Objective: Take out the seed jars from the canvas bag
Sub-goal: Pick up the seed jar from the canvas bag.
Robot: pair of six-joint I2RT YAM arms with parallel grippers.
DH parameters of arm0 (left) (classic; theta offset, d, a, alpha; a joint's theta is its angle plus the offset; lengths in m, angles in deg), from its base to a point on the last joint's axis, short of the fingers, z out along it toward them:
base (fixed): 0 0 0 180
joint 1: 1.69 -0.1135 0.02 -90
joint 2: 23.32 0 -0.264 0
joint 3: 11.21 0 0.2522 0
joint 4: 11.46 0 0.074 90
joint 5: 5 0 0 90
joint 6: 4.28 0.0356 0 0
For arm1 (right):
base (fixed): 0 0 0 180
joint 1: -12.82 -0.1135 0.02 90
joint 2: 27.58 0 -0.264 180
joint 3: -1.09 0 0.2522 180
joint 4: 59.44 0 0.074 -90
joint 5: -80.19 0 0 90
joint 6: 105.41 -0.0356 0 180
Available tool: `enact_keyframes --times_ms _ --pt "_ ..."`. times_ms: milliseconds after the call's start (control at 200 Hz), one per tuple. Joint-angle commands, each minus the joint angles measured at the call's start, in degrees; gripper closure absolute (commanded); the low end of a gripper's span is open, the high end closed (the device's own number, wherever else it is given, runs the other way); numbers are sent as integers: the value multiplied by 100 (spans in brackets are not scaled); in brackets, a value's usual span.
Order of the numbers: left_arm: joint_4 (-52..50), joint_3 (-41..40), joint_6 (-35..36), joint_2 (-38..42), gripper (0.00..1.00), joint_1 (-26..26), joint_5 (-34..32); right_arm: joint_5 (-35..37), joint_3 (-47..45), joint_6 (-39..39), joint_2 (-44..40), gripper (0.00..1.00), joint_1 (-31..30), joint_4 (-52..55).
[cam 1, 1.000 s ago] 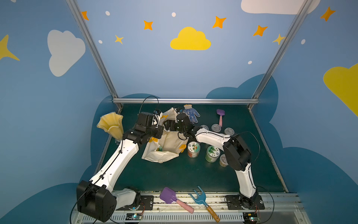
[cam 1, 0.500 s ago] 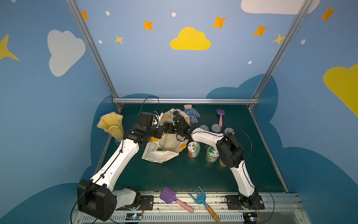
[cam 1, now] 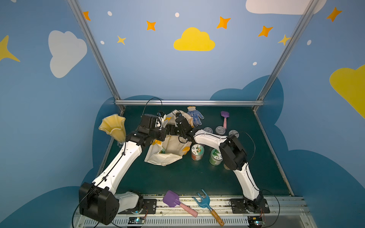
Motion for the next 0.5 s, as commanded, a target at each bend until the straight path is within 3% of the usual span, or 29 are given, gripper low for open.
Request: enact_keyframes --times_ms 0,265,496 --pt "-107 51 -2 -27 94 10 84 83 303 -74 275 9 12 192" --pt "-113 53 -2 -32 94 10 103 29 531 -146 596 10 26 392" --pt "-111 51 -2 -35 94 15 50 -26 -142 -204 185 25 53 -354"
